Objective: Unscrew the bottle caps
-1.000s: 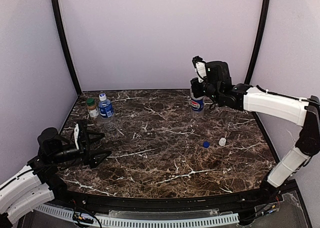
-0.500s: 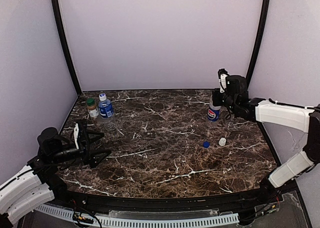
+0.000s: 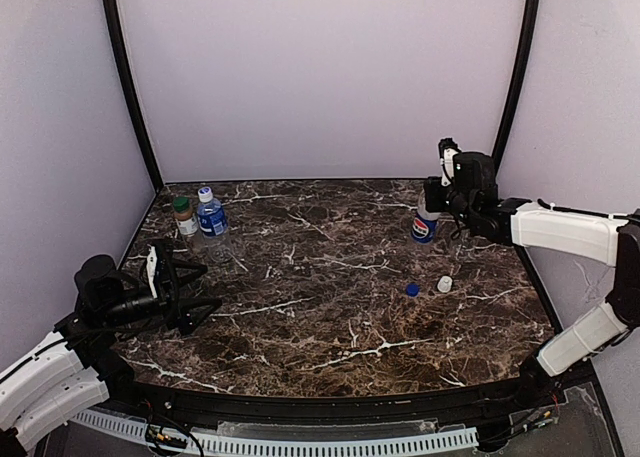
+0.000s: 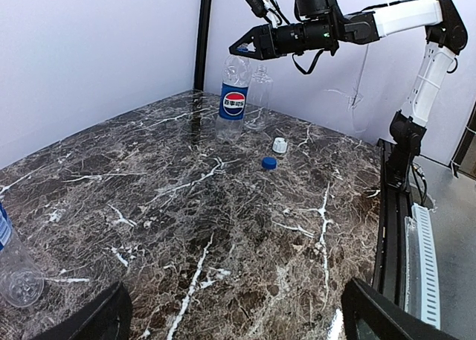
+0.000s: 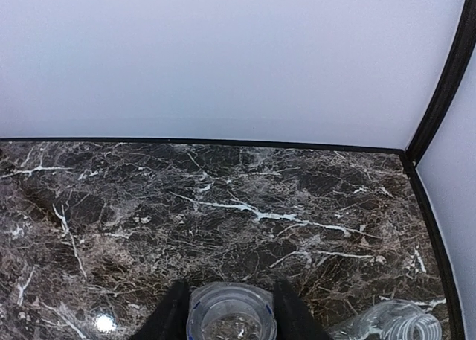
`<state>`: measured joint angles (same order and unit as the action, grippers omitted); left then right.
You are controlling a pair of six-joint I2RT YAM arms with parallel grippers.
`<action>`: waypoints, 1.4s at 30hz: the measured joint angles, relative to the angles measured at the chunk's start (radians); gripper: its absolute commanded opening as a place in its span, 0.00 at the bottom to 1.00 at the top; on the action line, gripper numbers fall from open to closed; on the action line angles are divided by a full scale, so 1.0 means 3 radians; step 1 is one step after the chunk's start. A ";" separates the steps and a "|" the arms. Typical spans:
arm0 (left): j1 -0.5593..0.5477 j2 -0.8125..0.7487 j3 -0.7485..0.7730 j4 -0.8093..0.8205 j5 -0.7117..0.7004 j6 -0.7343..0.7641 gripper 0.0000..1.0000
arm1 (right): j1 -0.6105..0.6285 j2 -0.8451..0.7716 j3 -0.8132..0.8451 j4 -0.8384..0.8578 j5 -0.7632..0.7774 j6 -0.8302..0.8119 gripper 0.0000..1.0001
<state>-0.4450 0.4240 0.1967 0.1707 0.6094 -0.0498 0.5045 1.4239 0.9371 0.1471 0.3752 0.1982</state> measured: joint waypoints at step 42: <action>0.0455 0.2509 0.4519 -0.2890 -0.1895 0.1516 0.96 | 0.0333 -0.0591 0.0768 -0.0752 -0.1483 -0.0334 0.99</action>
<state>-0.3084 1.1767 1.5524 -0.6964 0.0410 0.4049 0.6044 1.2465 1.1675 -0.0784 -0.0696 0.0978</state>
